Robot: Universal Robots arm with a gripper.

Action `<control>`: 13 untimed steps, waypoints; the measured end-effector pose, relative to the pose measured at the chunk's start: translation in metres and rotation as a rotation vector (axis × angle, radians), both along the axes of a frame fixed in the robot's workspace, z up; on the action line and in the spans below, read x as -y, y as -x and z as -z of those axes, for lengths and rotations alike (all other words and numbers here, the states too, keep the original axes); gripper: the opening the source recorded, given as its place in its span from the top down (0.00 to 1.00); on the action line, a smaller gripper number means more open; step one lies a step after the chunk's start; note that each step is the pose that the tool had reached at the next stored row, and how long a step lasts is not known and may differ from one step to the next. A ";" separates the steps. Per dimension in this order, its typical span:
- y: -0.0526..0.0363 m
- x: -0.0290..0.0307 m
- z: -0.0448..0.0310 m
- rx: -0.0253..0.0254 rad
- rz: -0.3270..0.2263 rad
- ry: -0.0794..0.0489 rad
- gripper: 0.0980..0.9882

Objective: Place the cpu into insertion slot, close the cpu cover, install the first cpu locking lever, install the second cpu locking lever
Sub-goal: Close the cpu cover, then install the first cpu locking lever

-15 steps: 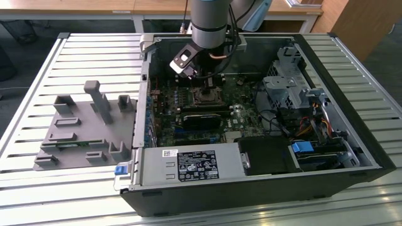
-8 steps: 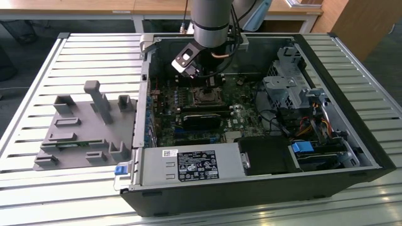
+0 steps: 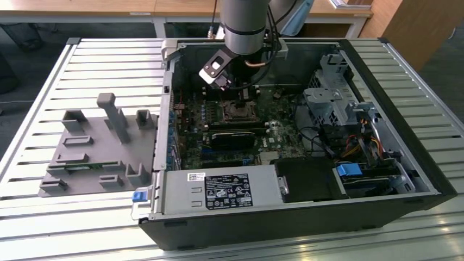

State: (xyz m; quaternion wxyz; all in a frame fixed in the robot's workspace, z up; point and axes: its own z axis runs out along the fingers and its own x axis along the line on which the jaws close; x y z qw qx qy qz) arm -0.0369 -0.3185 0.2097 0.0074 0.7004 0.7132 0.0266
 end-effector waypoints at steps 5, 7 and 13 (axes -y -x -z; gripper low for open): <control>0.0000 0.0000 -0.0016 0.0000 0.000 0.000 0.99; 0.0000 0.0000 -0.0027 0.0000 0.000 0.000 0.99; 0.0000 0.0000 -0.0098 0.0001 0.000 0.000 0.99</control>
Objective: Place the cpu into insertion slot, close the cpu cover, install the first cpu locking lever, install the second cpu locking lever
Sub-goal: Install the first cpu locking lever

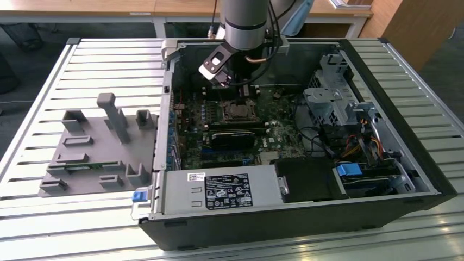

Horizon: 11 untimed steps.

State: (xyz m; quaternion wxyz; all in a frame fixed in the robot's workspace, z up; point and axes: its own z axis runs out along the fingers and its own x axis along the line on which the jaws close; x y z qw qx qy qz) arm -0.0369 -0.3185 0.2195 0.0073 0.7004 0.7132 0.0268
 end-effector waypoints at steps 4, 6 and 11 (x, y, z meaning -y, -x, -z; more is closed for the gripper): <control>0.0000 0.0000 -0.0071 -0.0001 0.000 0.000 0.99; 0.0000 0.0000 -0.0104 -0.0002 0.000 0.000 0.99; 0.0000 0.0000 -0.0202 -0.0001 0.000 0.000 0.99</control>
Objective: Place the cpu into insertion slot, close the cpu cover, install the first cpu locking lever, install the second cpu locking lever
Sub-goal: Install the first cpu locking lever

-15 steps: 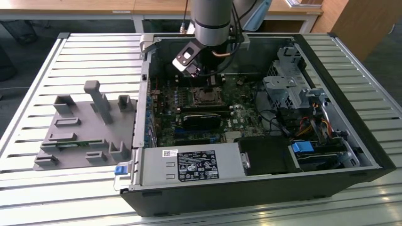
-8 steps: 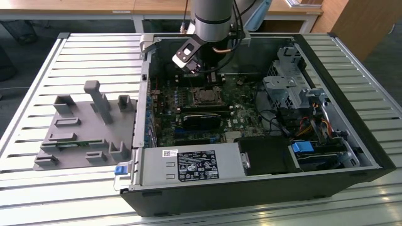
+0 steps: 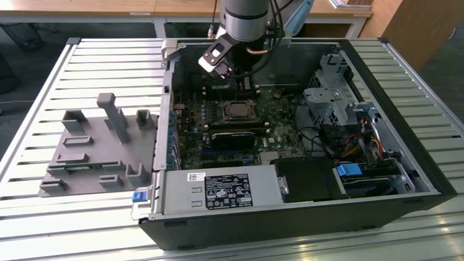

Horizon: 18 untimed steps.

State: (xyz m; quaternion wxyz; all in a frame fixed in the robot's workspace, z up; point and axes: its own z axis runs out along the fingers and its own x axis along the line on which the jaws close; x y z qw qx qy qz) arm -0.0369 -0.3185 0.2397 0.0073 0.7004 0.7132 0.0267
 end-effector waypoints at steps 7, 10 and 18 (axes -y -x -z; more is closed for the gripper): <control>0.0000 0.0000 -0.0231 -0.0002 0.000 0.000 0.99; 0.0000 0.0000 -0.0238 0.0000 -0.020 0.001 0.99; -0.0001 0.0000 -0.0237 -0.0022 -0.153 0.014 0.99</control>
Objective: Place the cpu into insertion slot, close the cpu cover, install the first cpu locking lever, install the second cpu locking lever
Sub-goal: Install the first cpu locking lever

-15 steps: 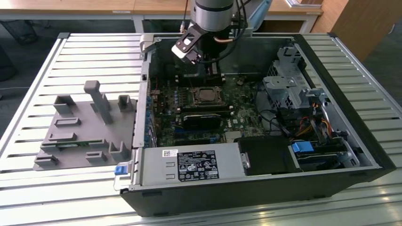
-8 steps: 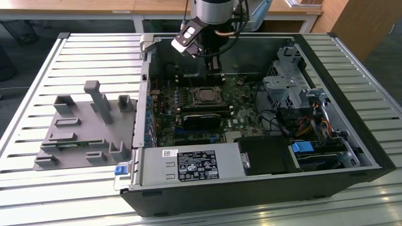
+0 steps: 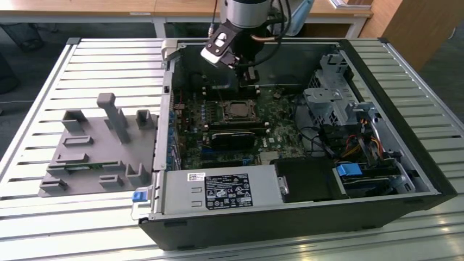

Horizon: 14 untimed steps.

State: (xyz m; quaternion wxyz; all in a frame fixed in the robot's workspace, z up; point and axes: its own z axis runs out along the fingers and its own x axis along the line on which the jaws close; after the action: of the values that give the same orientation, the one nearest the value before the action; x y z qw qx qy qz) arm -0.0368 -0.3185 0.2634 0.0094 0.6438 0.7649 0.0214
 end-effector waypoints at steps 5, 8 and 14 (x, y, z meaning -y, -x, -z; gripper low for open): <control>0.0001 0.0000 0.0001 -0.0023 -0.078 0.012 0.99; 0.0001 0.0000 0.0004 -0.0019 -0.132 0.012 0.99; 0.0001 0.0000 0.0009 -0.0013 -0.242 0.012 0.99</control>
State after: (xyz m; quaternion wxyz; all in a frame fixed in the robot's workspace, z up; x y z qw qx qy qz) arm -0.0369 -0.3185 0.2626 0.0101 0.5466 0.8372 0.0173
